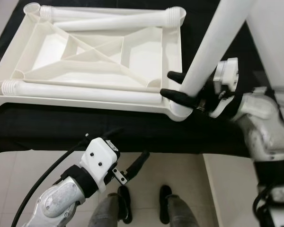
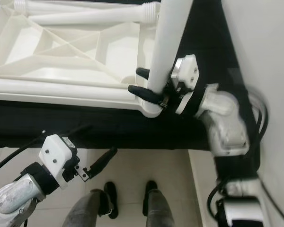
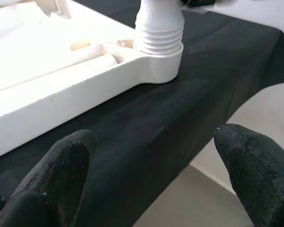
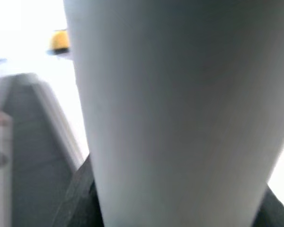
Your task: Building children table
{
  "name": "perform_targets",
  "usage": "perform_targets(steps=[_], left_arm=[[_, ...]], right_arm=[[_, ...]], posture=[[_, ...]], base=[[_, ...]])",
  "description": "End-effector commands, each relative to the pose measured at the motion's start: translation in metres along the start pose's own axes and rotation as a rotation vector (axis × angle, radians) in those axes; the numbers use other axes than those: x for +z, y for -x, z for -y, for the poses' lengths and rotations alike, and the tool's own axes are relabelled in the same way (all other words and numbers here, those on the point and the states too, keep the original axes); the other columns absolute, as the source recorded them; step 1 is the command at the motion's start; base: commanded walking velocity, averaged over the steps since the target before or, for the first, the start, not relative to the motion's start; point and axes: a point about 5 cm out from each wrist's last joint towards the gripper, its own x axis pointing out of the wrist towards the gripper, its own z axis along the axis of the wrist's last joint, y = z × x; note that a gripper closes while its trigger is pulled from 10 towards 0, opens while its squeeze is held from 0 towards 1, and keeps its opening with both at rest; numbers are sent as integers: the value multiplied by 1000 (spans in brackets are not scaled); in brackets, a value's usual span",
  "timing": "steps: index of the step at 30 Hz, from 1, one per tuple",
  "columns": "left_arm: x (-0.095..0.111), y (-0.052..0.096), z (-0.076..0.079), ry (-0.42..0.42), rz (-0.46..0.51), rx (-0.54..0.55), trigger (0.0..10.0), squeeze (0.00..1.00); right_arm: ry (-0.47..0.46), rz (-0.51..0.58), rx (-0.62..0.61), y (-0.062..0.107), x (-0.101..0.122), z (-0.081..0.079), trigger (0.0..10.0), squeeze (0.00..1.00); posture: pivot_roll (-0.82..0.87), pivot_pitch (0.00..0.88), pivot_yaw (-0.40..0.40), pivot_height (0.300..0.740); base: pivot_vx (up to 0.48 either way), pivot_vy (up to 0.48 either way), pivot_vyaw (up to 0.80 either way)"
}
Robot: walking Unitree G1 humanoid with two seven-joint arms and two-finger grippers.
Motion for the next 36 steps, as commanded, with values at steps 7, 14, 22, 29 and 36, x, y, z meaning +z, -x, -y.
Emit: perform_targets(steps=[7,14,22,29,36], left_arm=[[-4,-1,-1,3,-9,-4,10000,0],[-6,-6,-7,-11,6,14,10000,0],[-6,-9,-7,-18,18,23,10000,0],[-6,-11,-8,-26,26,37,10000,0],[-6,-10,-8,-29,28,47,10000,0]], right_arm=[[-183,-436,-463,6,-68,-77,10000,0],[-171,-420,-532,-23,-68,-66,10000,0],[-128,-400,-603,-24,-60,-47,10000,0],[-139,-134,-399,-45,-29,-39,10000,1000],[-114,16,-158,-54,0,-21,10000,0]], posture=[[91,477,17,740],[86,451,5,740],[86,434,-12,740],[95,428,-21,740],[103,426,-32,740]], base=[[0,0,0],[0,0,0],[0,0,0],[0,0,0],[0,0,0]])
